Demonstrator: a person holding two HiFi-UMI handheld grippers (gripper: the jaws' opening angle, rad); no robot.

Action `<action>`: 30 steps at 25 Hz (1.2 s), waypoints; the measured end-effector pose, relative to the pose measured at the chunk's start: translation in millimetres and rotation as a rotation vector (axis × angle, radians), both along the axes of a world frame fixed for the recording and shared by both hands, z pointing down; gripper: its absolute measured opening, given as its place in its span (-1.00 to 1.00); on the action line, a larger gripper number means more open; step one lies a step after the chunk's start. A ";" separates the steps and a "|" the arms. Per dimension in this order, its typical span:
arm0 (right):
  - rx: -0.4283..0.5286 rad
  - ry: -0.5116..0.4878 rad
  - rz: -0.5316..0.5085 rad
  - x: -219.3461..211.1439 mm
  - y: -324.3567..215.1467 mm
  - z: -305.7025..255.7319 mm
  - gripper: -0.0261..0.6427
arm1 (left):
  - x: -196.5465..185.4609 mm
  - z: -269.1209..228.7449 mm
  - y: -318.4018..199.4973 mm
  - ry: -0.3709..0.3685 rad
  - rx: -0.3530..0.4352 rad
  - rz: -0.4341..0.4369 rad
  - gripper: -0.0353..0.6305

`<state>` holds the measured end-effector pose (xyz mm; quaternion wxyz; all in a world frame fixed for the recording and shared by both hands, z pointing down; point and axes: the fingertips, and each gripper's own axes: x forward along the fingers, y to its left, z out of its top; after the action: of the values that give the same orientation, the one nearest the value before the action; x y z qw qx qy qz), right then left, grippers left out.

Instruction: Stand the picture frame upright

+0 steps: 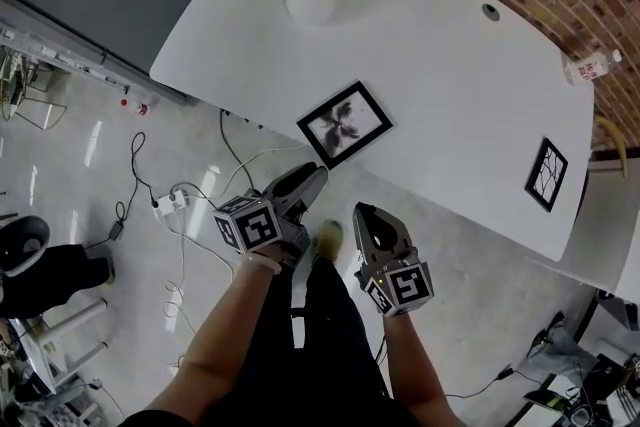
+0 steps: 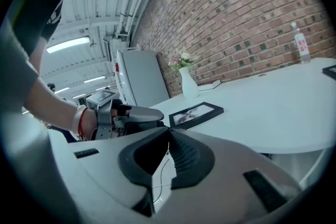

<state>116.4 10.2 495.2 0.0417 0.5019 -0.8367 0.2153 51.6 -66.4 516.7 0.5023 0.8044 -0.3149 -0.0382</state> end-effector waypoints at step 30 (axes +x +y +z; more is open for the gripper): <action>-0.279 -0.464 0.258 -14.8 -49.6 50.6 -0.45 | -1.9 40.6 14.9 0.276 -0.315 0.064 -0.65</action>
<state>101.5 -39.3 545.8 -0.1097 0.5310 -0.7154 0.4407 49.7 -51.5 557.3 0.6610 0.7127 -0.2197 -0.0823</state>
